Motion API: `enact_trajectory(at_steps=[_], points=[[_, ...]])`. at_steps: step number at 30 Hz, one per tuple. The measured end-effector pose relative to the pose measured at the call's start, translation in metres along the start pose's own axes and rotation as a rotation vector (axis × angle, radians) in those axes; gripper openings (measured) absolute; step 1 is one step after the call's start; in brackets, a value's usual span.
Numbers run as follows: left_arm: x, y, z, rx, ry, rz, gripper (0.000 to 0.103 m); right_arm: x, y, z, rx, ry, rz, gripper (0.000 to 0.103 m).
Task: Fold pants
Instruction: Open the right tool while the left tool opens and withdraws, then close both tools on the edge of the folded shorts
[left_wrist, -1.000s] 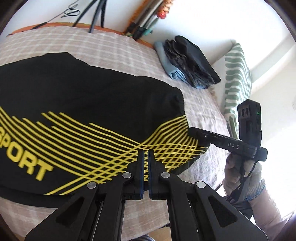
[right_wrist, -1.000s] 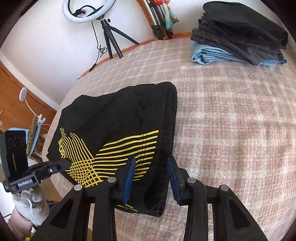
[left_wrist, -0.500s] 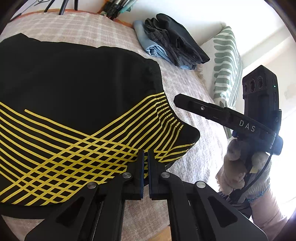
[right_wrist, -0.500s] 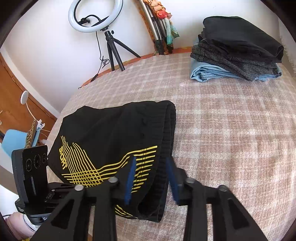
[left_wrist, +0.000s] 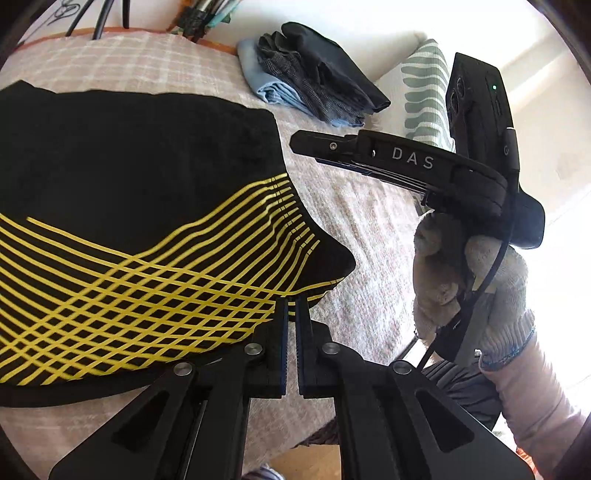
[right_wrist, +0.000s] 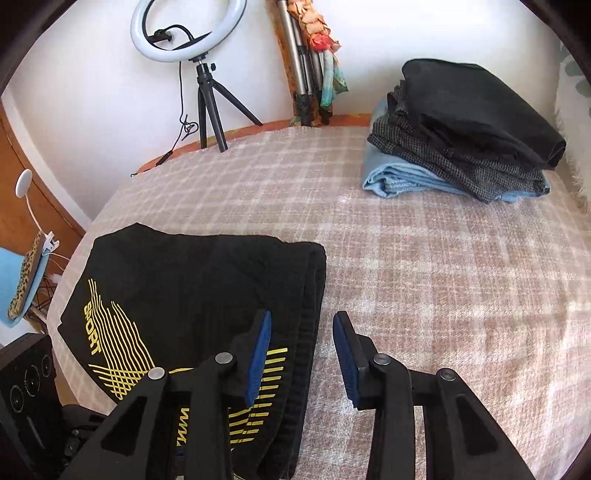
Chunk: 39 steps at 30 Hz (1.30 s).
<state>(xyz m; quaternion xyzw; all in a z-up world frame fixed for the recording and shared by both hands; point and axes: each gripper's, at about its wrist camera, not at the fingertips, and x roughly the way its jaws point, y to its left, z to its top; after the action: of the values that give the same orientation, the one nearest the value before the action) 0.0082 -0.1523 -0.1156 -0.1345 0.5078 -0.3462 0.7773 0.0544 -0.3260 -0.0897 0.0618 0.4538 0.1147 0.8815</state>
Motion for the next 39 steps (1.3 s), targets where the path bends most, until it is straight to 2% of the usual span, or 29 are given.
enact_trajectory(at_steps=[4,5,7,14,16,18,20,23,26,28,32,35,39], points=[[-0.063,0.02,0.002,0.045,-0.084,0.134,0.016,-0.019,0.028,0.011,-0.08,-0.059,0.032,0.041],[-0.082,0.03,0.0,0.046,-0.115,0.178,0.023,-0.022,0.039,0.013,-0.118,-0.07,0.038,0.041],[-0.117,0.056,-0.003,0.018,-0.178,0.274,0.029,-0.027,0.064,0.016,-0.201,-0.084,0.075,0.041],[-0.214,0.175,-0.029,-0.273,-0.3,0.525,0.029,-0.01,0.164,-0.006,-0.472,-0.018,0.311,0.041],[-0.227,0.205,-0.036,-0.366,-0.295,0.526,0.029,0.002,0.19,-0.017,-0.539,0.02,0.362,0.041],[-0.238,0.231,-0.043,-0.479,-0.31,0.494,0.029,0.012,0.212,-0.032,-0.609,0.058,0.402,0.041],[-0.242,0.247,-0.046,-0.529,-0.315,0.474,0.031,0.019,0.229,-0.046,-0.675,0.089,0.425,0.041],[-0.241,0.261,-0.047,-0.562,-0.319,0.469,0.046,0.033,0.247,-0.063,-0.732,0.132,0.429,0.041],[-0.235,0.273,-0.048,-0.596,-0.299,0.43,0.046,0.046,0.259,-0.073,-0.771,0.155,0.402,0.039],[-0.232,0.278,-0.05,-0.605,-0.29,0.452,0.047,0.055,0.262,-0.077,-0.793,0.169,0.376,0.038],[-0.236,0.283,-0.048,-0.618,-0.307,0.44,0.047,0.069,0.263,-0.079,-0.814,0.187,0.334,0.032],[-0.236,0.282,-0.049,-0.62,-0.308,0.432,0.046,0.073,0.263,-0.08,-0.814,0.193,0.334,0.025],[-0.234,0.279,-0.051,-0.613,-0.3,0.416,0.039,0.07,0.264,-0.079,-0.816,0.184,0.347,0.02]])
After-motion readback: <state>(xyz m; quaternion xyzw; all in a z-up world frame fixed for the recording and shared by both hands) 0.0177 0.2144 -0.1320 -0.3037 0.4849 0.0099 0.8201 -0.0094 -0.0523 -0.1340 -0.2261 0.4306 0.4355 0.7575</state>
